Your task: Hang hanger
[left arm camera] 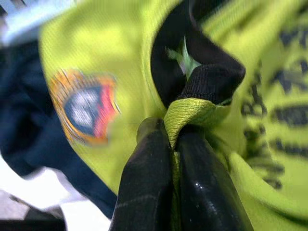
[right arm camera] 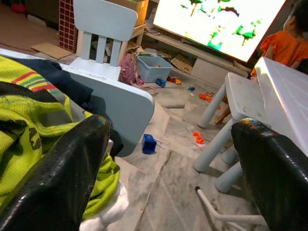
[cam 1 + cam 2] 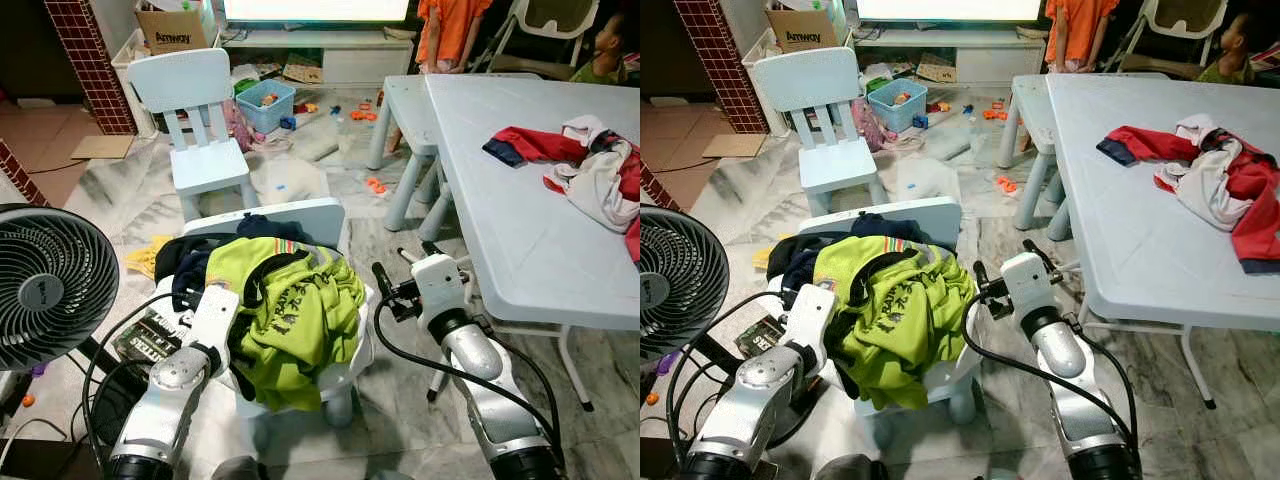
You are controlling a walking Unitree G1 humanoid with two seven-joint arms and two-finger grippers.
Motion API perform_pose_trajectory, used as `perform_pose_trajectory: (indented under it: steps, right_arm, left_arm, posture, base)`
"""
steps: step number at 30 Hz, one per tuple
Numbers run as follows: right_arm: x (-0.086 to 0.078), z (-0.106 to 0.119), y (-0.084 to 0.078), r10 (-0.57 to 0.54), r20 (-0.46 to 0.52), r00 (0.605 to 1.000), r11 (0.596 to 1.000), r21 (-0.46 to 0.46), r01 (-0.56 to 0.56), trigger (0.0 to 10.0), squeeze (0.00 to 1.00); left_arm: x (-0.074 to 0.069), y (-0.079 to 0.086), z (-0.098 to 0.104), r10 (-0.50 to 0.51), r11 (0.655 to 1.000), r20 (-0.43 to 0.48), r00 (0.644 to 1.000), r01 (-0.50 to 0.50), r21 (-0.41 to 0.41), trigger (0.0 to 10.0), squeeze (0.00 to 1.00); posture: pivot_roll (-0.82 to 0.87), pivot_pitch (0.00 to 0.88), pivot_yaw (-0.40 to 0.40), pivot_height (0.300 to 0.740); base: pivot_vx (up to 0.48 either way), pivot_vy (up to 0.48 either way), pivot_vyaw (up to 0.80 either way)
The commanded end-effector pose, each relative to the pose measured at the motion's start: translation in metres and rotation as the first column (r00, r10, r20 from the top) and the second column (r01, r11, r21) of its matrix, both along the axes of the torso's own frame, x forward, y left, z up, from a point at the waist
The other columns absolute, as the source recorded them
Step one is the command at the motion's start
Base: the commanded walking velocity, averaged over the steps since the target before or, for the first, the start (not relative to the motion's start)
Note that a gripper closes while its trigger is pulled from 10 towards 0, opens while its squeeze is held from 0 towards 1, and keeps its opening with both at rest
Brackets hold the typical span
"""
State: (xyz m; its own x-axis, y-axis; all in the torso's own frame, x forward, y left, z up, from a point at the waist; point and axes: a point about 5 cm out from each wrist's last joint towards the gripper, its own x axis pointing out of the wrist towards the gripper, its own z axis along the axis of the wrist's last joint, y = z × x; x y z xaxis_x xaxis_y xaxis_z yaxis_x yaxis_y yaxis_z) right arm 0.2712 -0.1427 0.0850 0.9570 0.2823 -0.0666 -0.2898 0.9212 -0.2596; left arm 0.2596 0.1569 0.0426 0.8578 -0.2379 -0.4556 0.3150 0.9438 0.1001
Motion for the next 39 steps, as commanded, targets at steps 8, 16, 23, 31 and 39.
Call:
perform_pose_trajectory:
  steps: [8,16,23,31,39]
  right_arm:
    - [0.003,-0.002,-0.006,-0.065,-0.020,0.998,0.997,0.040,0.066,10.0,0.00]
    - [0.015,0.010,-0.013,-0.205,0.028,0.978,0.977,0.074,0.202,10.0,0.00]
    - [0.015,0.018,-0.008,-0.165,0.056,0.985,0.977,0.142,0.156,10.0,0.00]
    - [0.004,0.020,-0.021,-0.221,0.069,0.973,0.969,0.126,0.211,10.0,0.00]
    - [-0.011,0.016,-0.032,-0.300,0.047,0.953,0.940,0.184,0.287,10.0,0.00]
  left_arm:
    - [0.023,0.002,0.023,0.018,1.000,0.124,0.992,-0.018,-0.006,0.0,0.00]
    - [0.039,0.020,0.061,0.090,0.994,0.349,0.933,-0.106,0.027,0.0,0.00]
    - [0.038,0.011,0.102,0.099,0.991,0.596,0.797,-0.130,0.010,0.0,0.00]
    - [0.014,-0.017,0.100,0.059,0.998,0.616,0.786,-0.029,-0.058,0.0,0.00]
    - [0.006,-0.005,0.079,0.112,0.994,0.559,0.822,-0.095,-0.058,0.0,0.00]
  posture:
    - [0.03,0.000,0.034,0.740]
    - [0.05,0.000,0.063,0.740]
    - [0.05,0.000,0.063,0.740]
    - [0.04,0.000,0.033,0.740]
    - [0.00,0.000,0.040,0.740]
  base:
    - [0.000,0.000,0.00]
    - [0.000,0.000,0.00]
    - [0.000,0.000,0.00]
    - [0.000,0.000,0.00]
    - [0.000,0.000,0.00]
